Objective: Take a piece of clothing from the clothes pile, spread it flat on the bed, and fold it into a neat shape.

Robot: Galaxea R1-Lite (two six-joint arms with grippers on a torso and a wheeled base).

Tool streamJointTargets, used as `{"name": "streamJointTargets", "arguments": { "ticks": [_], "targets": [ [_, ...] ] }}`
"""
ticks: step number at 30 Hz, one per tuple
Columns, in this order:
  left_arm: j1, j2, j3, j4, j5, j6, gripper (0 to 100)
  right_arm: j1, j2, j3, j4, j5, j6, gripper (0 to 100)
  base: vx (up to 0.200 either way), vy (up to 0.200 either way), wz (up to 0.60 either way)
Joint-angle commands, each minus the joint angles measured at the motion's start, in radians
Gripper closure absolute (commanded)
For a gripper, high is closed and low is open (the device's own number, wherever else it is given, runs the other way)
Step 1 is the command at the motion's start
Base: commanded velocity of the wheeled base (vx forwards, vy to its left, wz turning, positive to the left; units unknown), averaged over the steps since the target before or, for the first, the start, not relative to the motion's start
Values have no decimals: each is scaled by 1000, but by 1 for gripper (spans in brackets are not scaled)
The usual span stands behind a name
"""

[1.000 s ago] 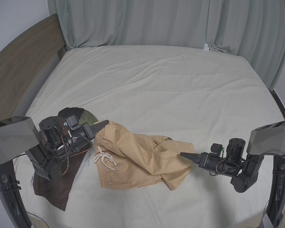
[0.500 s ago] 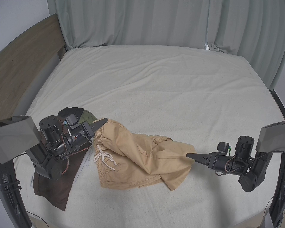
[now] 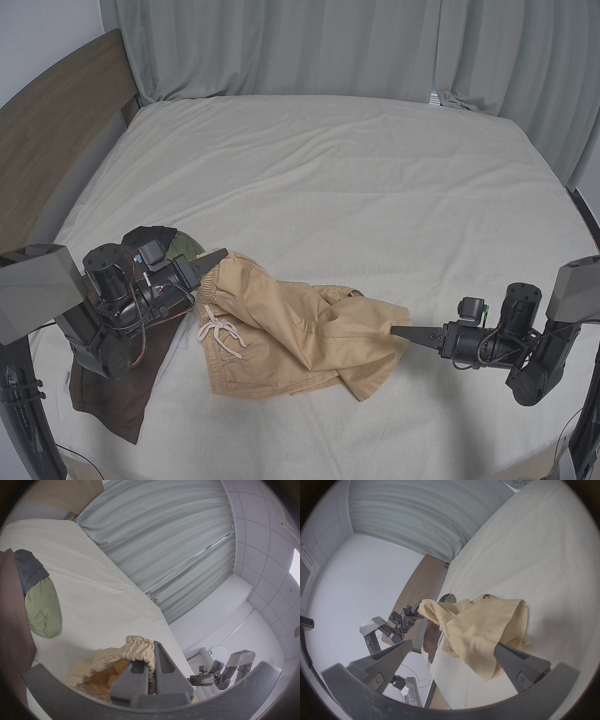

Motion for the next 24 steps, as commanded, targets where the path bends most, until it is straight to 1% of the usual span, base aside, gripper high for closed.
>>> {"name": "streamJointTargets", "arguments": {
  "ticks": [1, 7, 12, 20, 21, 24],
  "targets": [
    [-1, -2, 0, 0, 3, 0, 100, 21, 17, -11, -1, -1, -7, 0, 0, 0, 0],
    [-2, -1, 0, 0, 3, 0, 100, 61, 73, -33, -1, -1, -35, 0, 0, 0, 0],
    [-2, -2, 0, 0, 3, 1, 100, 79, 69, -33, -2, -3, -36, 0, 0, 0, 0],
    [-2, -4, -2, 0, 3, 0, 100, 78, 66, -36, -2, -3, -36, 0, 0, 0, 0],
    [-2, -4, -2, 0, 3, 0, 100, 78, 68, -37, -2, -3, -36, 100, 0, 0, 0],
    [-2, -5, -2, 0, 3, 0, 100, 75, 73, -43, -2, -4, -38, 100, 0, 0, 0]
  ]
}}
